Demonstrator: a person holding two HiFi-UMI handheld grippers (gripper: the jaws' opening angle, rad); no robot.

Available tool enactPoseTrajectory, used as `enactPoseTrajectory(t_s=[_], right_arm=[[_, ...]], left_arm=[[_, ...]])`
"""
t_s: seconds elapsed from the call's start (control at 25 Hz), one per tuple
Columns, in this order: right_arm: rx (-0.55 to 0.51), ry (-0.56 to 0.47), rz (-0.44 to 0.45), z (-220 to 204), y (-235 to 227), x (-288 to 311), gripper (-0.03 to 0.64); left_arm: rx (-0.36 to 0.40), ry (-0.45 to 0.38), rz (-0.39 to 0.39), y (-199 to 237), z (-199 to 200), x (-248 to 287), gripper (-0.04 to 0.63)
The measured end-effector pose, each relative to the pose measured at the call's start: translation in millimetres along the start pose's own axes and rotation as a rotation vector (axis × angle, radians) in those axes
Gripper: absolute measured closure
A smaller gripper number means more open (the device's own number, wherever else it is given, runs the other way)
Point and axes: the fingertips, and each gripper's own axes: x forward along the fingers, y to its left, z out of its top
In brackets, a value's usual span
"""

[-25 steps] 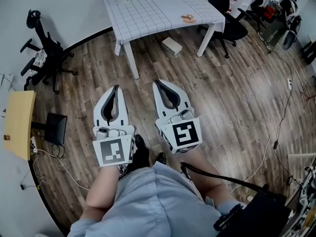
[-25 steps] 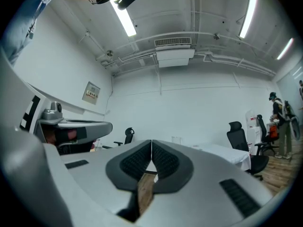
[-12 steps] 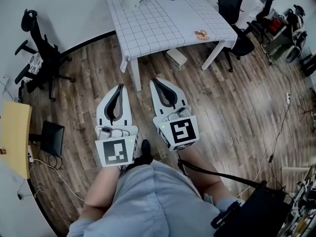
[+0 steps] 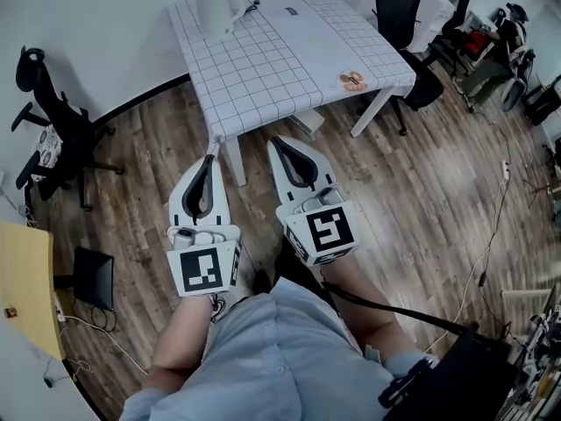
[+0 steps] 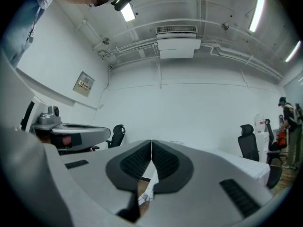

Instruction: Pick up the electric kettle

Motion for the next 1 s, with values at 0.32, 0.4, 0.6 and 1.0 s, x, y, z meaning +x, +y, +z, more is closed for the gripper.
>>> enactPoseTrajectory(t_s=[0.32,0.4,0.6,1.0], right_arm=[[0.015,-0.001,-0.024,-18,-64,66,0.614],[0.021,-0.005,-0.022,-20,-81,84,0.614],[0.026,-0.033,0.030,-40,-115,106,0.614],[0.049,-0.006,0.105,-32,-185,224,0.614]], left_arm=[[0.023,0.023,-0.003,13,-26,91,0.595],[0.026,0.031,0.008,17,-31,115,0.595],[0.060,0.018,0.051,6,-47,157,0.595],[0.065,0.051,0.121,46,-43,280,0.595]])
